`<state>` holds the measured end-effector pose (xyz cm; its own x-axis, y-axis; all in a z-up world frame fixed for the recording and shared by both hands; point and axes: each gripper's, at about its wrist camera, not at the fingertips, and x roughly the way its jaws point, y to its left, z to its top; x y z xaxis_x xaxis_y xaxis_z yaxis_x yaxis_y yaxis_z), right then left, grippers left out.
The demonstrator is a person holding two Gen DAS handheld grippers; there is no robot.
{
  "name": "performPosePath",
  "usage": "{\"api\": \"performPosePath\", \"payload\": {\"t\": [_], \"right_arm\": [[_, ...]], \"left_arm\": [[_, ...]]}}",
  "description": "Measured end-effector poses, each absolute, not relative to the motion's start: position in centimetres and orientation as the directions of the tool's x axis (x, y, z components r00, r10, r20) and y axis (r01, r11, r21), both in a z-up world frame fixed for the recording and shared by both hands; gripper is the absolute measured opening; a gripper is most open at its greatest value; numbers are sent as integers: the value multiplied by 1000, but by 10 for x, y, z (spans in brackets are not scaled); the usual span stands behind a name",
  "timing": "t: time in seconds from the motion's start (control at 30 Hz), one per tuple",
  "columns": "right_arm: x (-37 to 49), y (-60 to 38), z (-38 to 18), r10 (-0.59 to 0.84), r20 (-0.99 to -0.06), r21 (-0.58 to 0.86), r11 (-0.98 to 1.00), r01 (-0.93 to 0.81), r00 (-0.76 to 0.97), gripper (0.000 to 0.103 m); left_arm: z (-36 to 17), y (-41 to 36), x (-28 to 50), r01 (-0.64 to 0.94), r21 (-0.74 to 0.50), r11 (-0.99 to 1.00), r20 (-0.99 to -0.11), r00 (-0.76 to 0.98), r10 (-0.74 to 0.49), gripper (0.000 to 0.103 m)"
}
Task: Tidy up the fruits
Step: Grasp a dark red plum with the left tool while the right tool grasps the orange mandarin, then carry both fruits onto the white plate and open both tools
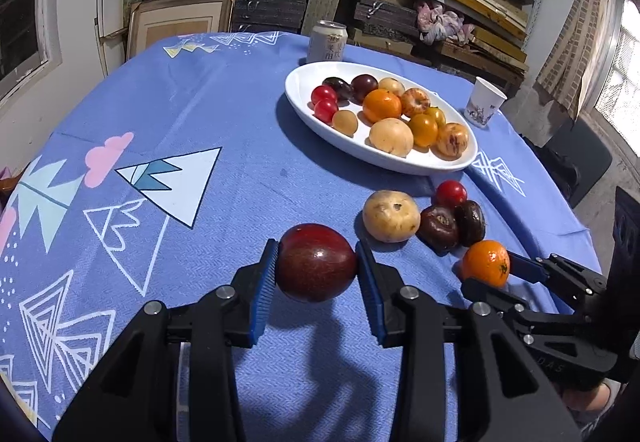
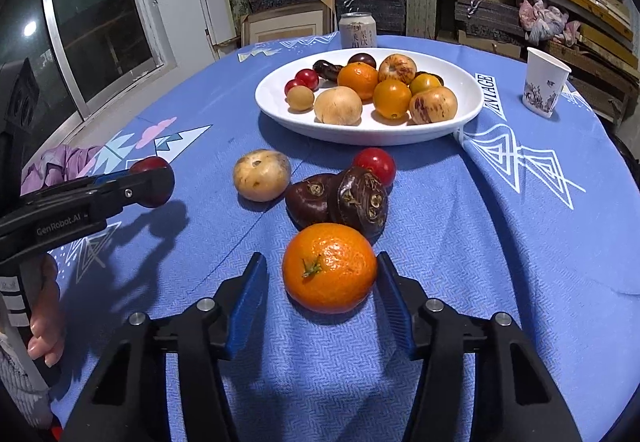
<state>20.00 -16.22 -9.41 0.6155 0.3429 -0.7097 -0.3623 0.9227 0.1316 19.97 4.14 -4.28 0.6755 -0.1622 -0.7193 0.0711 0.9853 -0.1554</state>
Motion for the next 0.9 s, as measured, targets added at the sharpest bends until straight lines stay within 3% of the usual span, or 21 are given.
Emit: {"api": "performPosePath", "payload": {"t": [0.13, 0.4, 0.53, 0.67, 0.9], "right_arm": [[207, -165, -100, 343, -735, 155, 925, -347, 586, 48], [198, -174, -85, 379, -675, 189, 918, -349, 633, 47], [216, -200, -39, 415, -598, 259, 910, -325, 686, 47], [248, -212, 17, 388, -521, 234, 922, -310, 760, 47], [304, -183, 4, 381, -565, 181, 922, -341, 732, 47]], "left_arm": [[-48, 39, 204, 72, -144, 987, -737, 657, -155, 39], [-46, 40, 212, 73, -179, 981, -737, 651, -183, 39], [-19, 34, 237, 93, -172, 981, -719, 669, -190, 39], [18, 21, 281, 92, -151, 984, -679, 714, -171, 39], [19, 2, 368, 67, -161, 985, -686, 710, -160, 39]]}}
